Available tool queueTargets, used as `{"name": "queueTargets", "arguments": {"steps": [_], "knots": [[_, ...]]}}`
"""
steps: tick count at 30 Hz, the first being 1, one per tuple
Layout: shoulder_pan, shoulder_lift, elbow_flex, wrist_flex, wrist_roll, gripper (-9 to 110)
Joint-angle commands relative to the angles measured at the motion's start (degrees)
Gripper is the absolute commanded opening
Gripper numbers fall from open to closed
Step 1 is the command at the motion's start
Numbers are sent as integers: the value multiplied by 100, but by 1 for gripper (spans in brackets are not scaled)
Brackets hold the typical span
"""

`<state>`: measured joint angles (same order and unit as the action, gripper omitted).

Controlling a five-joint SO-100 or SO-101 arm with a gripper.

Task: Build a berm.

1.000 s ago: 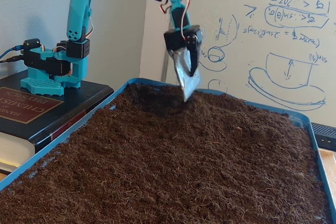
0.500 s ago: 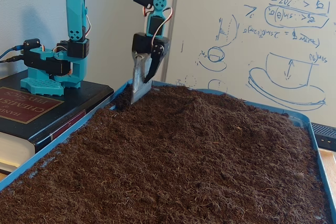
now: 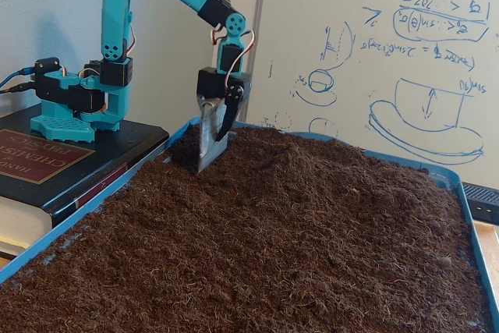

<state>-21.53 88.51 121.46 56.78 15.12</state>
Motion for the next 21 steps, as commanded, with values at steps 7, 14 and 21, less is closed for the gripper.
{"name": "queueTargets", "arguments": {"steps": [7, 14, 21], "knots": [[0, -457, -149, -53, 62, 0], [53, -589, -413, -536, 35, 0], [97, -879, -853, -1239, -26, 0]]}}
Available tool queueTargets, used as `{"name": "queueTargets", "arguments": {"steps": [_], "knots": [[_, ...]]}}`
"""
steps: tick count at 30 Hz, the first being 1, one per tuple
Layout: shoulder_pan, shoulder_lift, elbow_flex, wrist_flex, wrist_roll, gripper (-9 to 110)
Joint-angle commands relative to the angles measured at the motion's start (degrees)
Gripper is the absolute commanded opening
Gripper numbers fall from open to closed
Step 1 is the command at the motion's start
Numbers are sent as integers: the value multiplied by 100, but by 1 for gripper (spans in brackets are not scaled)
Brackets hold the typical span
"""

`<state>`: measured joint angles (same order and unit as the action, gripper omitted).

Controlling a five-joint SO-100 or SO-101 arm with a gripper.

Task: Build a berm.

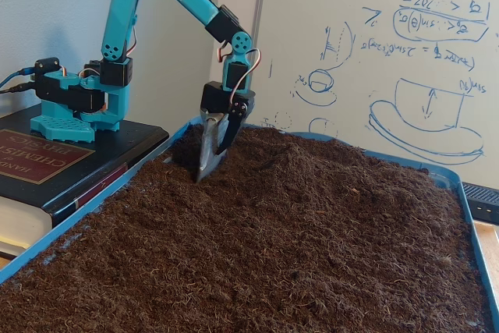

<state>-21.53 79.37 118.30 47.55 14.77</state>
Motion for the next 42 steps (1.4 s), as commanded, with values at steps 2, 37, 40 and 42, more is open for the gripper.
{"name": "queueTargets", "arguments": {"steps": [2, 37, 40, 42], "knots": [[132, -97, -686, -422, 9, 0], [369, 826, -2443, -123, 18, 0], [281, 1178, -2452, 141, 18, 0], [237, 1380, -2452, 246, 18, 0]]}}
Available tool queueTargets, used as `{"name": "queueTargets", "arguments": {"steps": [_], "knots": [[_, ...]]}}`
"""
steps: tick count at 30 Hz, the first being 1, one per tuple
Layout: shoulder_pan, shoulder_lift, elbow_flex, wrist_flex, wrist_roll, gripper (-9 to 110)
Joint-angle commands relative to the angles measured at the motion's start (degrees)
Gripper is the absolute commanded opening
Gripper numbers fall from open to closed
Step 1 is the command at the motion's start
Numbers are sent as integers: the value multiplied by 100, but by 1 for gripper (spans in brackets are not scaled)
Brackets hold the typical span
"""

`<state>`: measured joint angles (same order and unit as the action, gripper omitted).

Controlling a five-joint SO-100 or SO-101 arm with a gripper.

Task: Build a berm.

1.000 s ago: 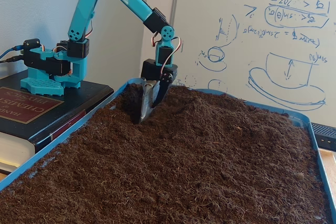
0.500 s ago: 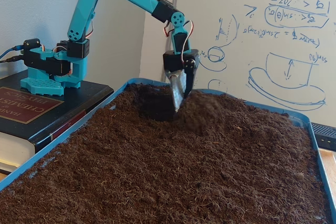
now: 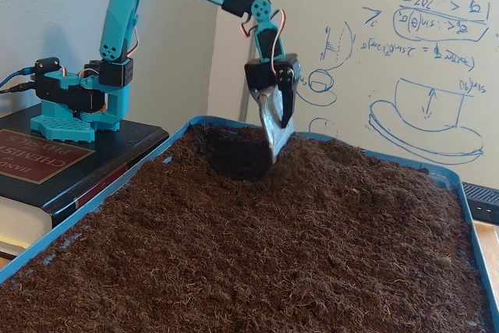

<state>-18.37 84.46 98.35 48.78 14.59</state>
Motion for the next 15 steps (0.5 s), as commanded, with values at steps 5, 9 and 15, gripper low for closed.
{"name": "queueTargets", "arguments": {"steps": [5, 9, 15], "knots": [[-149, 1327, -439, 466, 44, 0], [-396, 1538, -105, 1336, 35, 0], [-431, 1617, 1011, 2373, 97, 0]]}}
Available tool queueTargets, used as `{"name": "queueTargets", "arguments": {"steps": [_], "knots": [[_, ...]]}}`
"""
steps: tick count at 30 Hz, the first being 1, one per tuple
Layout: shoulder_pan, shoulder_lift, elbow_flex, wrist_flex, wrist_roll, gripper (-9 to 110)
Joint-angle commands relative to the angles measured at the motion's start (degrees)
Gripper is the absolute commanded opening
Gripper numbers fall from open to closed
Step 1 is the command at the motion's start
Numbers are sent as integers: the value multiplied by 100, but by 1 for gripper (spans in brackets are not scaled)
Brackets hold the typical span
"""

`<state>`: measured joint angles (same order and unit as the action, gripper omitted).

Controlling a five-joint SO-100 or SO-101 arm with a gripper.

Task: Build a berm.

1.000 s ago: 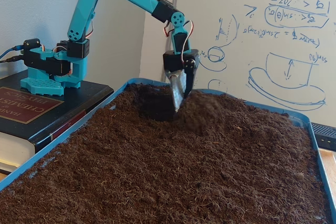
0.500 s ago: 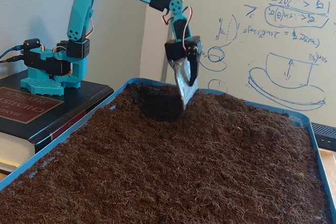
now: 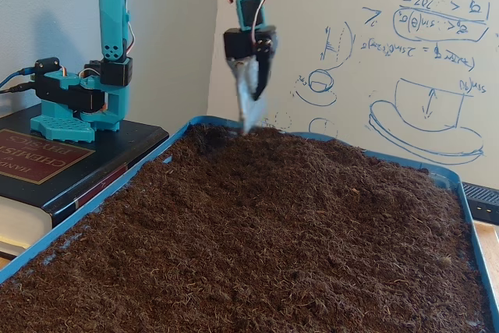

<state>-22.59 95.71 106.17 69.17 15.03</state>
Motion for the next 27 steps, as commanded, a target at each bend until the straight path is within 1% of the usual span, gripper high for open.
{"name": "queueTargets", "arguments": {"steps": [1, 6, 13, 23, 27], "knots": [[18, 483, 422, 396, 53, 0], [316, 422, 1213, 396, 53, 0], [729, 404, 1406, 352, -35, 0], [949, -369, 1450, -835, -35, 0], [967, -554, 1477, -1063, -35, 0]]}}
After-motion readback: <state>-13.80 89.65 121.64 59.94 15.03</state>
